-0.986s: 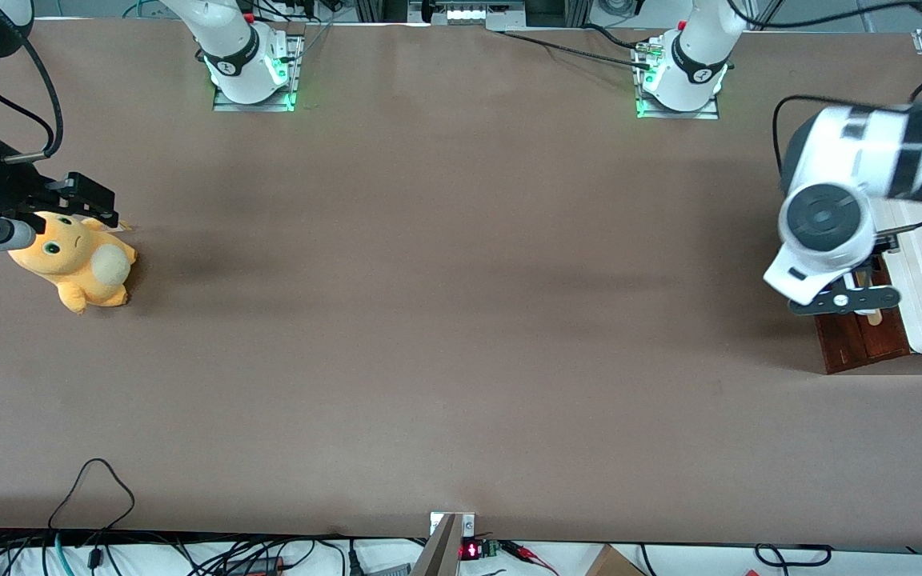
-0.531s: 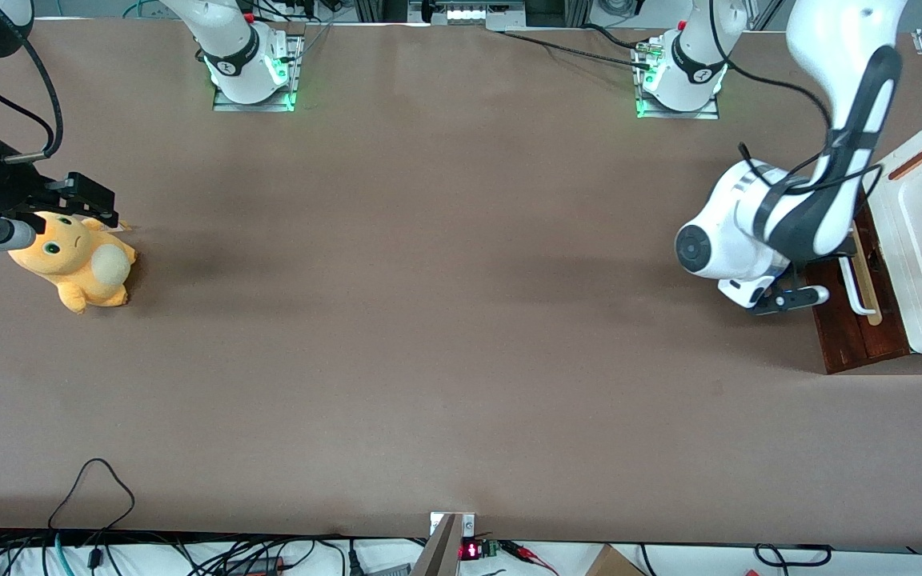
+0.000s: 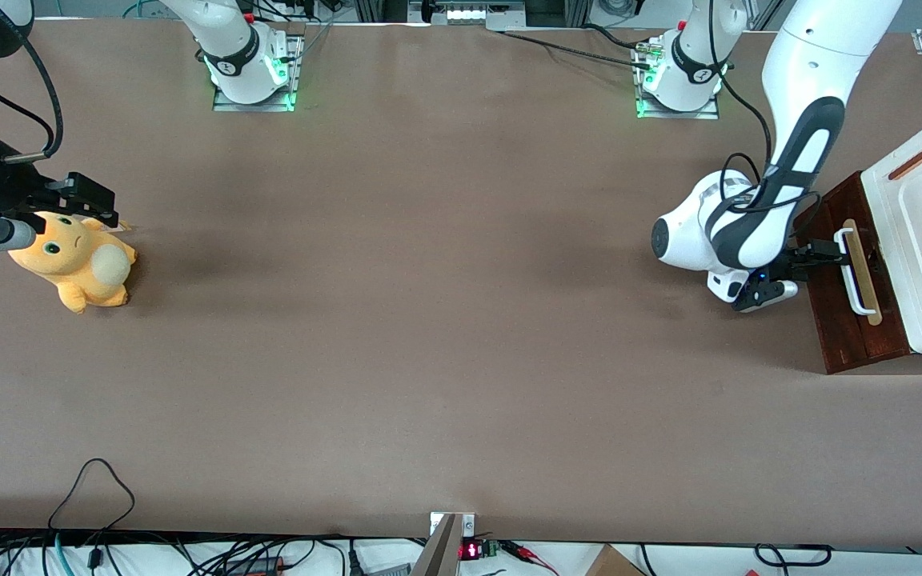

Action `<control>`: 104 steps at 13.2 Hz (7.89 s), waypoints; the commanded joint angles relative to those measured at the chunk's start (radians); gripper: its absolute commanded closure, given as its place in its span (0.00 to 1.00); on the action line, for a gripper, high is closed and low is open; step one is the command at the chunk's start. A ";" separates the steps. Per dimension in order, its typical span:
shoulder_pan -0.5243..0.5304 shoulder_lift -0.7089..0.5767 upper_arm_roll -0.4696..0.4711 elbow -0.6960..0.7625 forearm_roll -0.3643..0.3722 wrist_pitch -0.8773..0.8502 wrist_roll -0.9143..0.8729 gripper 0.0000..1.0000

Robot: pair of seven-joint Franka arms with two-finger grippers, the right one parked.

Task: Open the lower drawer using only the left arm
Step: 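Lower the open left gripper to the white bar handle of the lower drawer, then close the left gripper around the white bar handle, then pull the handle with the left gripper, sliding the drawer out of the cabinet, then open the left gripper and lift it away from the handle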

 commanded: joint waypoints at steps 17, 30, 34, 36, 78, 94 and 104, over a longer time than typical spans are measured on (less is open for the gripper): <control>0.011 0.016 0.026 -0.073 0.140 -0.092 -0.094 0.53; 0.011 0.030 0.043 -0.064 0.187 -0.077 -0.093 0.65; 0.011 0.038 0.046 -0.056 0.187 -0.071 -0.093 0.71; 0.011 0.038 0.048 -0.054 0.187 -0.069 -0.093 0.71; -0.116 -0.022 -0.133 0.076 -0.174 -0.051 -0.060 0.00; -0.081 -0.295 0.112 0.613 -1.257 -0.039 0.958 0.00; -0.079 -0.400 0.178 0.547 -1.434 -0.035 1.000 0.00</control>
